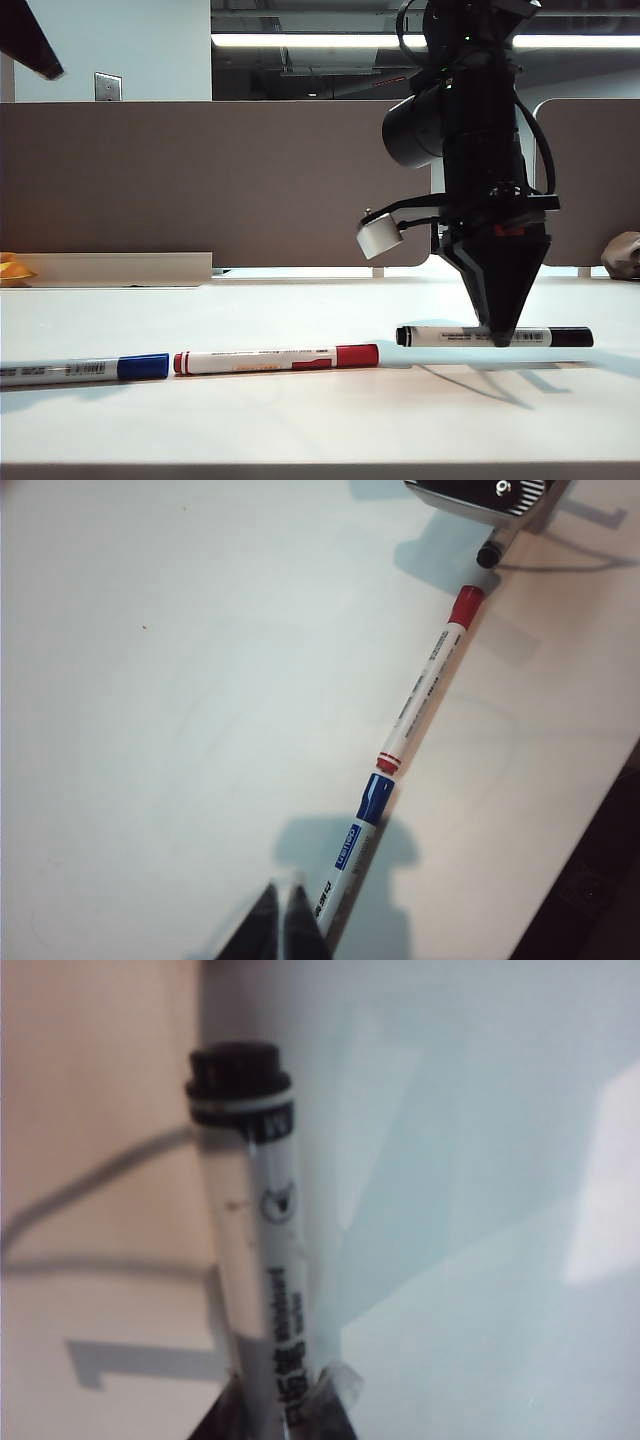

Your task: Pick up the markers one by one and line them up horizontally in a straight line on the table.

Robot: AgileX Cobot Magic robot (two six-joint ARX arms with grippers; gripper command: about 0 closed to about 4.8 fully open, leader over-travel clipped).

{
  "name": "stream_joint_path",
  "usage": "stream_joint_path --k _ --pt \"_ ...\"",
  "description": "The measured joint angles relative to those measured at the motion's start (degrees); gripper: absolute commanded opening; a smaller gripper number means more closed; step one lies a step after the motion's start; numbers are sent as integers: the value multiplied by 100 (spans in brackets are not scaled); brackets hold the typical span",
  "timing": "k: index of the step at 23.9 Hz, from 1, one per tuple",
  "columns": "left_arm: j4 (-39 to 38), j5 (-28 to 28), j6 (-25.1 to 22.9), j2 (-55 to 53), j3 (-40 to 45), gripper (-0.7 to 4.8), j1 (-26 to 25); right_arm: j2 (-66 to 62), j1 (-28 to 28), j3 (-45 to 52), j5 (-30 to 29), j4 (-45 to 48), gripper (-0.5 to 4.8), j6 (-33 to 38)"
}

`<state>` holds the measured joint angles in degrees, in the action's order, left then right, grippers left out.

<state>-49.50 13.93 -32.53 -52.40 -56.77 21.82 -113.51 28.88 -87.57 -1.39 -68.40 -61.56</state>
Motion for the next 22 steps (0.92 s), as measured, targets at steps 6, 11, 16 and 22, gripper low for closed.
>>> stream_joint_path --k 6,11,16,22 --pt "0 0 0 0 0 16 0 -31 44 0 2 9 49 -26" --pt "0 0 0 0 0 16 0 -33 129 0 -142 125 49 -26" --pt "-2 0 0 0 0 16 0 -146 173 2 -142 127 49 -26" --pt "-2 0 0 15 0 16 0 -184 199 2 -138 111 49 -26"
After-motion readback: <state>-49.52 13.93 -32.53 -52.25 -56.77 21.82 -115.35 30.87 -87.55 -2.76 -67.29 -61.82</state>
